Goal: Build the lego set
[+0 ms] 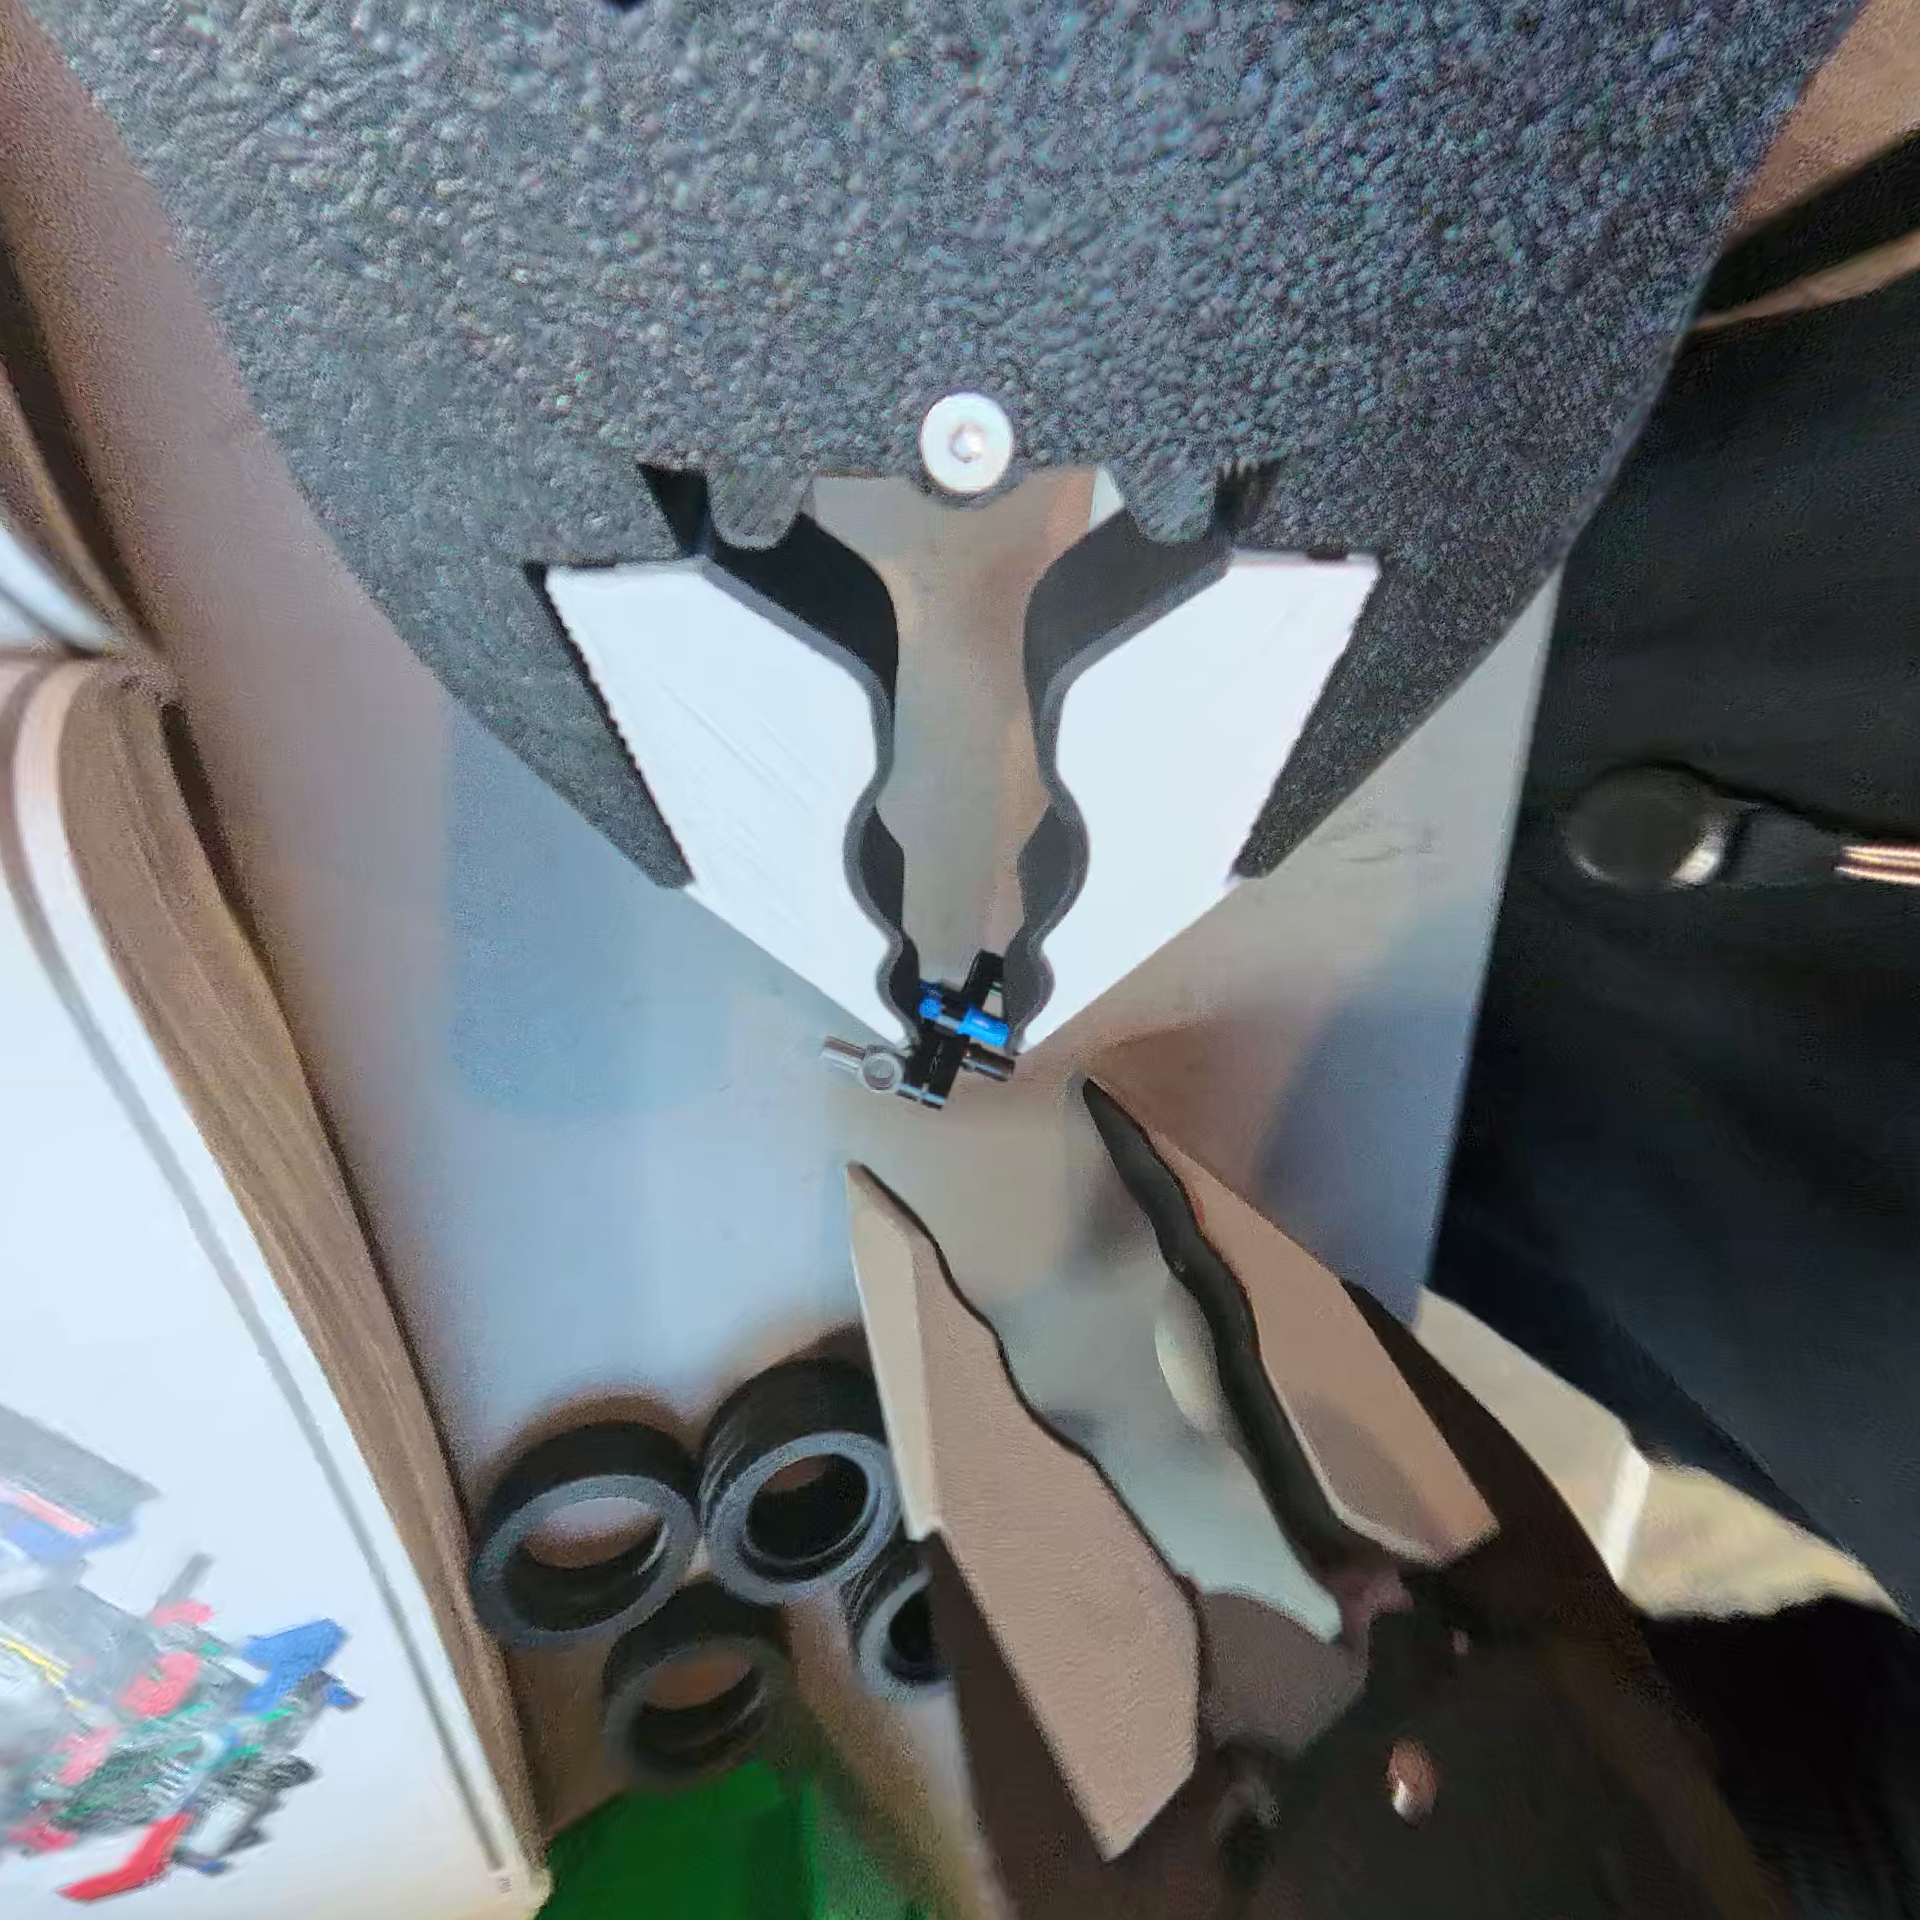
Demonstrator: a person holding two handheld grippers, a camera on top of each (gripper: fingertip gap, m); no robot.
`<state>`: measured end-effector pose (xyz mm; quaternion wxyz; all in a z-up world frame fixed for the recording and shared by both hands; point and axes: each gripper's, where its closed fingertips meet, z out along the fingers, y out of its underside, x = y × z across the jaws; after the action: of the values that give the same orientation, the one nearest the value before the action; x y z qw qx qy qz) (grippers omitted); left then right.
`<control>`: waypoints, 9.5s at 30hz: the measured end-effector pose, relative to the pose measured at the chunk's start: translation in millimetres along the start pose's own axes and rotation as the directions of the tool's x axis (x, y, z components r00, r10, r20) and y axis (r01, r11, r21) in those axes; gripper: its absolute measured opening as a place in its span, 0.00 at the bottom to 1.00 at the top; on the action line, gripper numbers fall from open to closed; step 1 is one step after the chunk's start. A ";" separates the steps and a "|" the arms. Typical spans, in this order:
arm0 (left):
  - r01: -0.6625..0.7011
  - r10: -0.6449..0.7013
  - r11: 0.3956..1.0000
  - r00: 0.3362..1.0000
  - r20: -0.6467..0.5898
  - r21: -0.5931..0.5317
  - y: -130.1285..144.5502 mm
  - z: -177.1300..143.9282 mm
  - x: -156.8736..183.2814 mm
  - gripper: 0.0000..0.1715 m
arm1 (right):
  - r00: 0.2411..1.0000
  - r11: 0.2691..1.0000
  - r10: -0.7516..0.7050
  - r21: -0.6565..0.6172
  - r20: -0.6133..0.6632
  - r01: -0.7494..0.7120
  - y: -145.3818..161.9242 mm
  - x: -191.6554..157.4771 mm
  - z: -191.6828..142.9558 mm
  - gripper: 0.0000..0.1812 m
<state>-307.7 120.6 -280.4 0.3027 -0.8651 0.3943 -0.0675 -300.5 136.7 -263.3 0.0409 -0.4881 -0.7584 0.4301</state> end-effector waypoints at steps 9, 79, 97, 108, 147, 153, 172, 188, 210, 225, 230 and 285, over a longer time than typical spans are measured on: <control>-0.276 0.227 0.932 0.949 0.218 0.235 -53.1 -32.3 21.1 0.14 | 0.761 0.882 0.306 0.132 0.571 -0.453 -24.6 -78.0 -34.9 0.08; 0.757 -0.652 0.628 0.384 -0.654 -0.182 -30.5 11.1 54.8 0.04 | 0.696 0.945 -0.293 -0.087 -0.655 0.316 22.9 -28.8 0.4 0.06; 0.552 -0.449 0.832 0.727 -0.520 0.052 -19.2 -20.2 57.6 0.15 | 0.794 0.948 -0.310 -0.105 -0.523 0.300 29.8 -32.7 7.2 0.04; 0.384 -0.339 0.923 0.786 -0.517 -0.021 -27.6 -8.7 68.0 0.37 | 0.895 0.984 -0.171 -0.032 -0.413 0.173 29.9 -41.5 2.1 0.04; 0.863 -0.547 0.494 0.210 -0.811 -0.110 -53.1 -10.8 54.2 0.00 | 0.738 0.959 -0.080 0.150 -0.670 0.240 14.7 -32.7 -17.8 0.07; 0.873 -0.557 0.474 0.195 -0.807 -0.117 -55.1 -8.3 57.6 0.00 | 0.734 0.966 -0.068 0.140 -0.676 0.219 17.9 -32.4 -17.1 0.06; 0.820 -0.654 0.554 0.323 -0.684 -0.142 -35.0 8.4 67.9 0.01 | 0.636 0.897 -0.409 -0.161 -0.655 0.411 31.0 -32.4 2.0 0.03; -0.042 0.081 0.988 0.960 -0.267 0.146 -21.2 -11.2 42.4 0.04 | 0.788 0.924 -0.333 -0.012 -0.518 0.382 22.5 -38.7 5.3 0.04; -0.139 0.188 0.962 0.962 -0.200 0.234 -28.7 -8.3 46.7 0.02 | 0.829 0.925 -0.338 0.006 -0.445 0.381 24.5 -40.8 6.1 0.04; -0.013 0.074 0.964 0.973 -0.220 0.267 -26.9 -7.1 55.1 0.09 | 0.882 0.954 -0.299 -0.118 -0.365 0.275 26.9 -43.5 12.3 0.04; 0.078 -0.025 0.970 0.974 -0.226 0.232 -26.4 -8.0 55.3 0.13 | 0.894 0.957 -0.285 -0.152 -0.347 0.246 25.7 -41.6 13.1 0.04; 0.076 -0.069 0.968 0.997 -0.038 0.240 -20.3 3.6 43.1 0.13 | 0.834 0.955 -0.296 -0.146 -0.466 0.257 19.4 -31.2 12.3 0.04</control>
<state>-264.1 101.4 -276.9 0.3969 -0.8347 0.3557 -0.1386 -276.5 107.9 -273.3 0.2713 -0.4663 -0.8026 0.2545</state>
